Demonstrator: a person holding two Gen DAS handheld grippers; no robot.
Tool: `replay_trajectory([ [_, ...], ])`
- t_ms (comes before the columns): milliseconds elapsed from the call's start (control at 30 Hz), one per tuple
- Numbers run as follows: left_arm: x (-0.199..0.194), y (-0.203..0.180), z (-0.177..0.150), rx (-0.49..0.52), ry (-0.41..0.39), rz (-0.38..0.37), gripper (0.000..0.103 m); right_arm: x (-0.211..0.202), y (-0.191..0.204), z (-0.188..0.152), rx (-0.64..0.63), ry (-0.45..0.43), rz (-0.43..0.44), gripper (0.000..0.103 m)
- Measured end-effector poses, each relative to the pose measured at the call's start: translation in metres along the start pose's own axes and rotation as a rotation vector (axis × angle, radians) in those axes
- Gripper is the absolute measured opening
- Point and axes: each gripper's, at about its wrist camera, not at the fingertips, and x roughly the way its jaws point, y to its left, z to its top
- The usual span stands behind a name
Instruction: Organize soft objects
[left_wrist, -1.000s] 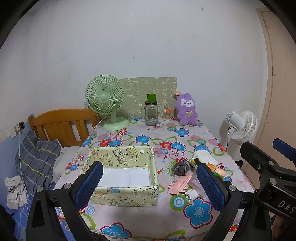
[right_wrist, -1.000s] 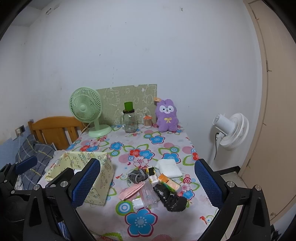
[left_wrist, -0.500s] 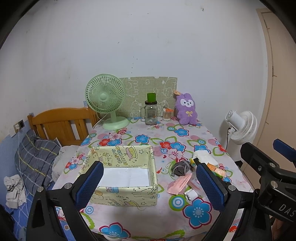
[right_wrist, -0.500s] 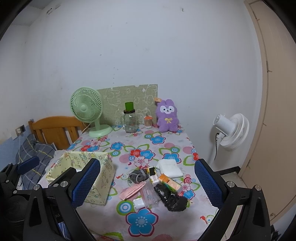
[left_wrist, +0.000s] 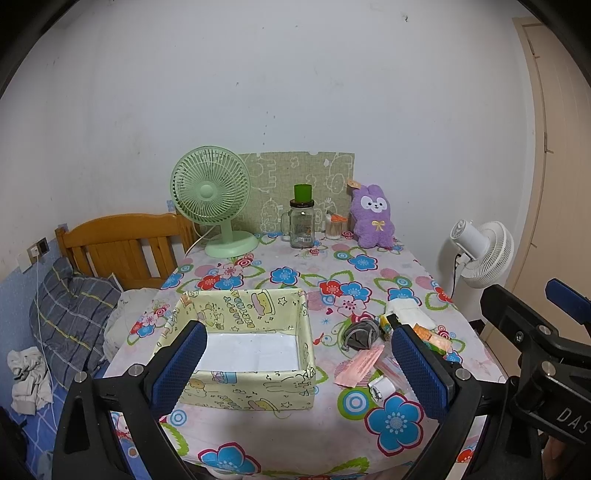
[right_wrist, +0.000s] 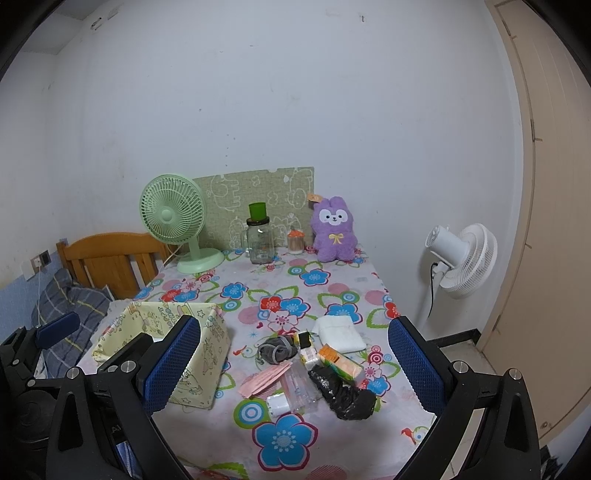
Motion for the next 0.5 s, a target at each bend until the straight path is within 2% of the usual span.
replay_trajectory([
  [500, 0.0040, -0.0013, -0.0036, -0.009, 0.009, -0.006, 0.101, 0.0017, -0.0013, -0.0013, 0.003, 0.000, -0.012, 0.102],
])
